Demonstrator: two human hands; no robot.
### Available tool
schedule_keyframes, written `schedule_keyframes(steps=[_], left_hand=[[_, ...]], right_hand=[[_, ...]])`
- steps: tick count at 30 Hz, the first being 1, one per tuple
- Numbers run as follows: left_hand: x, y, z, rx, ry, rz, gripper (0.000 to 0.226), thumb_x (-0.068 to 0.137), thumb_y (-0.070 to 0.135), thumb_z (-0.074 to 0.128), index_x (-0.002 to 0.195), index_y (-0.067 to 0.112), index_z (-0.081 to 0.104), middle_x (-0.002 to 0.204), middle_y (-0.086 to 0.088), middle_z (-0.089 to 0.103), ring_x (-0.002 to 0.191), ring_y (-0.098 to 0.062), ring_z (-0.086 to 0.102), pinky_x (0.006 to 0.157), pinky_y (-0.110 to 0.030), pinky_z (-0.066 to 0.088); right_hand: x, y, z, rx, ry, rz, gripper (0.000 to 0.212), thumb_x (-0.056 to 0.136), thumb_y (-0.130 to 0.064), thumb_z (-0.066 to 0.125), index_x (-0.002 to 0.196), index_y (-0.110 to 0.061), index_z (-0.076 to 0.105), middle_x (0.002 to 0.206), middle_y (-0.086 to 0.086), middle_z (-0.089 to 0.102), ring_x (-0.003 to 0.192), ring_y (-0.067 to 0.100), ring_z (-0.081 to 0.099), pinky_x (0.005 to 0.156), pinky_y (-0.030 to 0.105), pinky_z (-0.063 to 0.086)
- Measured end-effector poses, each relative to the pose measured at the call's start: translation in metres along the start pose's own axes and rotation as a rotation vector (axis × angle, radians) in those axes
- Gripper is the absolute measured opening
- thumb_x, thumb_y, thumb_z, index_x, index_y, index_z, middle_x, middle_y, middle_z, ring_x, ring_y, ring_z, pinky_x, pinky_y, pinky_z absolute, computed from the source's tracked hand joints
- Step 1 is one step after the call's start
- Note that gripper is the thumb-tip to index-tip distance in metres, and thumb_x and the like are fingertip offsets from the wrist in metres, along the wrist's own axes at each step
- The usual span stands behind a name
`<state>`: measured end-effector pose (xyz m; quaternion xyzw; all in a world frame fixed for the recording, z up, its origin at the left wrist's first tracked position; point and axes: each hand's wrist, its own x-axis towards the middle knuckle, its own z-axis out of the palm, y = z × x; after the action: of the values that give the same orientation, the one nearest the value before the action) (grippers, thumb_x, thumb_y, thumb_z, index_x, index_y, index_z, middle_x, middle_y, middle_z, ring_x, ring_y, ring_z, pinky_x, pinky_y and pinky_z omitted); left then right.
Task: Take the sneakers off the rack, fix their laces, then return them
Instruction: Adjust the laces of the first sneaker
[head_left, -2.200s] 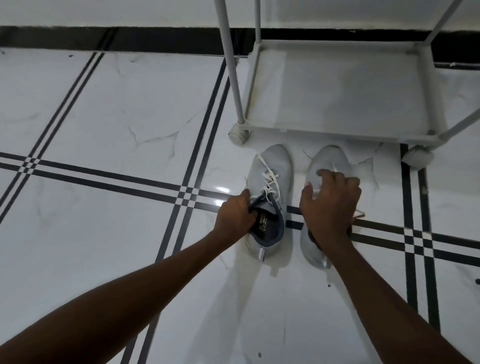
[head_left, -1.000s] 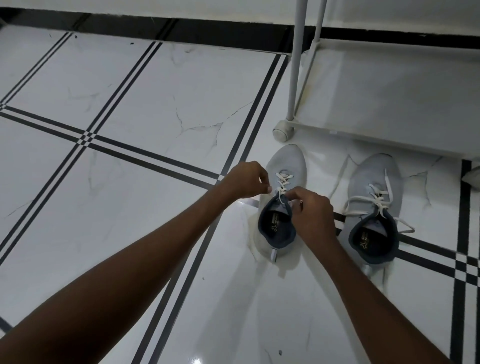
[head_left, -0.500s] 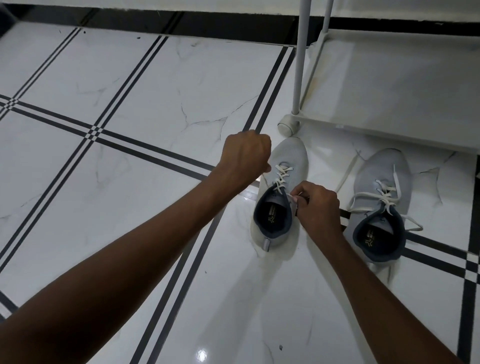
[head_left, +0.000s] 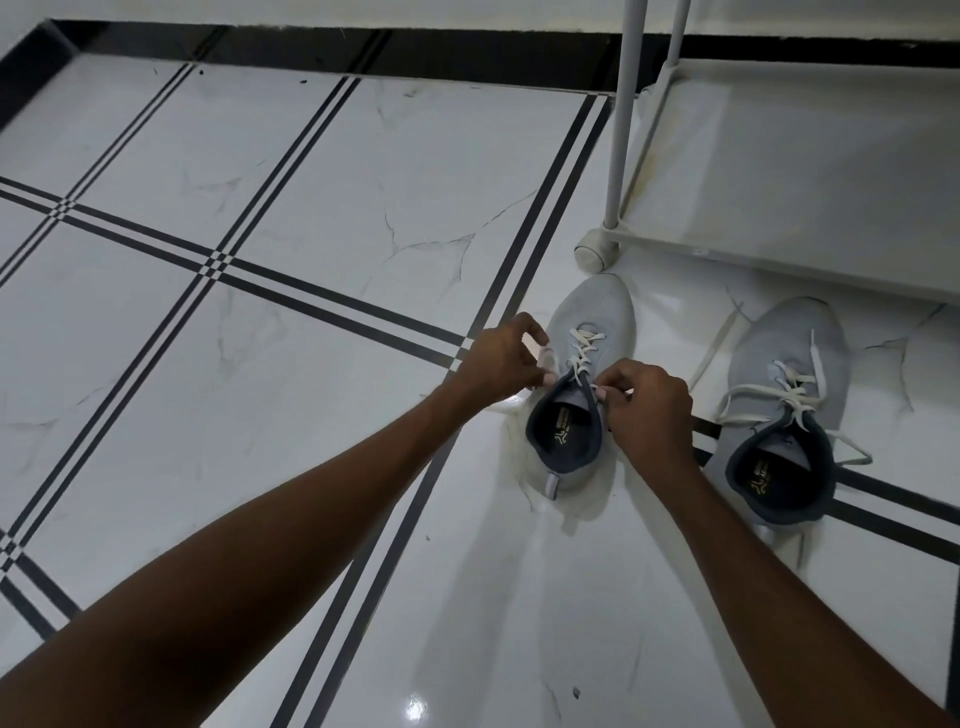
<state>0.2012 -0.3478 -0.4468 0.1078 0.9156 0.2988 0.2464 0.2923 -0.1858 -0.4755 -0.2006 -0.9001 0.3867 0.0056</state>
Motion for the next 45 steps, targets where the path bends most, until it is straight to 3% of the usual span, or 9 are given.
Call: schedule_keyframes(steps=[7, 15, 20, 23, 26, 29, 34, 39, 45], left_hand=[[-0.004, 0.004, 0.002, 0.430, 0.072, 0.218, 0.011, 0.086, 0.017, 0.068, 0.093, 0.014, 0.077, 0.082, 0.001, 0.076, 0.072, -0.013, 0.064, 0.062, -0.023, 0.039], [-0.025, -0.039, 0.003, 0.588, 0.042, 0.142, 0.027, 0.082, 0.004, 0.054, 0.070, 0.022, 0.069, 0.075, 0.003, 0.071, 0.064, -0.015, 0.061, 0.047, -0.017, 0.024], [-0.024, -0.040, -0.002, 0.659, 0.041, 0.167, 0.019, 0.092, 0.018, 0.060, 0.099, 0.020, 0.077, 0.095, -0.002, 0.076, 0.087, -0.022, 0.070, 0.066, -0.022, 0.041], [-0.023, -0.031, -0.007, 0.769, 0.268, 0.045, 0.038, 0.092, 0.046, 0.060, 0.102, 0.013, 0.073, 0.089, -0.004, 0.073, 0.080, -0.020, 0.064, 0.069, -0.031, 0.044], [-0.023, -0.017, -0.002, 0.319, 0.123, -0.330, 0.067, 0.092, 0.065, 0.045, 0.075, 0.005, 0.070, 0.056, 0.002, 0.065, 0.052, -0.012, 0.058, 0.063, -0.027, 0.053], [-0.020, -0.009, 0.016, -0.432, -0.034, -0.558, 0.059, 0.089, 0.056, 0.059, 0.086, -0.002, 0.070, 0.065, -0.010, 0.071, 0.050, -0.017, 0.065, 0.060, -0.030, 0.060], [-0.002, 0.002, 0.016, -0.598, 0.143, -0.586, 0.011, 0.082, 0.007, 0.072, 0.082, -0.004, 0.068, 0.070, -0.015, 0.067, 0.059, -0.021, 0.065, 0.074, -0.036, 0.061], [0.004, 0.026, -0.014, -0.984, 0.018, -0.420, 0.015, 0.089, 0.012, 0.062, 0.102, 0.005, 0.065, 0.085, -0.010, 0.072, 0.079, -0.021, 0.069, 0.079, -0.032, 0.057], [0.009, 0.041, -0.020, -0.609, -0.033, -0.165, 0.017, 0.087, 0.017, 0.071, 0.102, 0.009, 0.076, 0.078, -0.003, 0.073, 0.068, -0.009, 0.065, 0.064, -0.022, 0.053]], right_hand=[[0.002, 0.002, 0.002, -0.015, 0.001, 0.015, 0.015, 0.086, -0.008, 0.068, 0.075, -0.015, 0.061, 0.074, 0.000, 0.063, 0.069, 0.019, 0.051, 0.064, 0.026, 0.035], [0.000, 0.025, 0.000, -0.116, 0.069, 0.074, 0.026, 0.069, 0.016, 0.059, 0.074, -0.010, 0.062, 0.083, 0.009, 0.063, 0.075, 0.034, 0.059, 0.061, 0.030, 0.037], [0.003, 0.026, -0.002, -0.109, 0.052, 0.043, 0.022, 0.077, 0.007, 0.062, 0.080, -0.013, 0.068, 0.087, 0.008, 0.068, 0.082, 0.033, 0.063, 0.064, 0.030, 0.040], [0.000, 0.019, -0.011, -0.038, 0.235, 0.011, 0.008, 0.085, -0.015, 0.068, 0.093, -0.012, 0.068, 0.096, 0.010, 0.068, 0.088, 0.033, 0.062, 0.074, 0.036, 0.045], [0.001, 0.016, -0.009, 0.012, 0.245, 0.229, 0.035, 0.089, -0.038, 0.061, 0.076, -0.007, 0.068, 0.080, 0.013, 0.070, 0.075, 0.034, 0.063, 0.066, 0.033, 0.044], [0.007, 0.003, 0.000, 0.343, -0.067, 0.577, 0.050, 0.085, -0.051, 0.058, 0.062, -0.009, 0.070, 0.060, 0.007, 0.069, 0.054, 0.026, 0.064, 0.063, 0.036, 0.057], [0.032, -0.010, -0.007, 0.773, -0.158, 0.696, 0.013, 0.092, -0.014, 0.065, 0.085, -0.003, 0.068, 0.068, 0.011, 0.064, 0.054, 0.019, 0.056, 0.053, 0.027, 0.054], [0.050, -0.032, -0.027, 0.676, -0.125, 0.435, 0.017, 0.091, -0.012, 0.061, 0.077, -0.011, 0.070, 0.078, 0.010, 0.072, 0.066, 0.021, 0.063, 0.057, 0.027, 0.054], [0.074, -0.065, -0.066, 0.428, -0.070, -0.025, 0.019, 0.086, -0.024, 0.065, 0.071, -0.022, 0.076, 0.077, -0.002, 0.077, 0.080, 0.023, 0.074, 0.081, 0.043, 0.060]])
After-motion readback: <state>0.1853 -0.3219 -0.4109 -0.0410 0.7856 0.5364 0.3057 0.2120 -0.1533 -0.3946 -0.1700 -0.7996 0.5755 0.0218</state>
